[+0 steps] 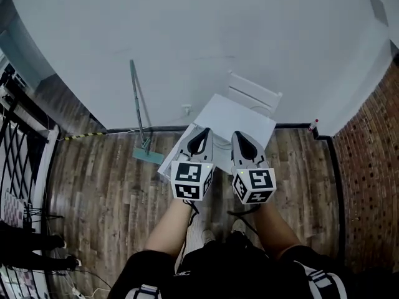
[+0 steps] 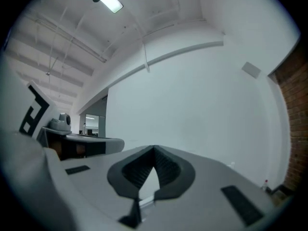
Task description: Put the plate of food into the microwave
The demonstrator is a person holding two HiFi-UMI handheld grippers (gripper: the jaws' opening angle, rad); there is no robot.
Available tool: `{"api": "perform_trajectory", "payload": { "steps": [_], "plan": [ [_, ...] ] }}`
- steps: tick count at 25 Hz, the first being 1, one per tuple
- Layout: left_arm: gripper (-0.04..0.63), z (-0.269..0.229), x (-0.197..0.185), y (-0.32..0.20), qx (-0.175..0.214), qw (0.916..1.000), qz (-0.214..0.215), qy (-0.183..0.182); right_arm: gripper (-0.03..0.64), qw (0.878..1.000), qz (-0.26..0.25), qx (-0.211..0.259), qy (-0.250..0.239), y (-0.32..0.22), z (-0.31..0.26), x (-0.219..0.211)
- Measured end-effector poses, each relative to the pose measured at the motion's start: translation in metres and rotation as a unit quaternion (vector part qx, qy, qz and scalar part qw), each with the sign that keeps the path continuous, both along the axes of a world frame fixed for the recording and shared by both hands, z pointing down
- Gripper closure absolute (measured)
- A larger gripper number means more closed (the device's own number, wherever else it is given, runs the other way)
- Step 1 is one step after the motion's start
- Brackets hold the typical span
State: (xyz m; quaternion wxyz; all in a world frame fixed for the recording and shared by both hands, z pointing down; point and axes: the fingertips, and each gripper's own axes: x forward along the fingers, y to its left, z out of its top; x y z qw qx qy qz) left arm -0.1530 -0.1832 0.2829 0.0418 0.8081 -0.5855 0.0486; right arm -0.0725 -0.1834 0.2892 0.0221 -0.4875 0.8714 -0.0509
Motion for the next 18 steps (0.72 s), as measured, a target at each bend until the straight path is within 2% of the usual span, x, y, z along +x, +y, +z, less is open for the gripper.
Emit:
{"api": "perform_trajectory", "payload": {
  "steps": [5, 18],
  "plan": [
    [0.597, -0.046, -0.003, 0.014, 0.041, 0.9991, -0.01, 0.005, 0.611, 1.0, -0.001, 0.025, -0.017, 0.017, -0.032, -0.006],
    [0.597, -0.061, -0.022, 0.035, 0.055, 0.9977, 0.008, 0.039, 0.611, 0.999, -0.003, 0.046, 0.001, 0.04, -0.054, -0.032]
  ]
}}
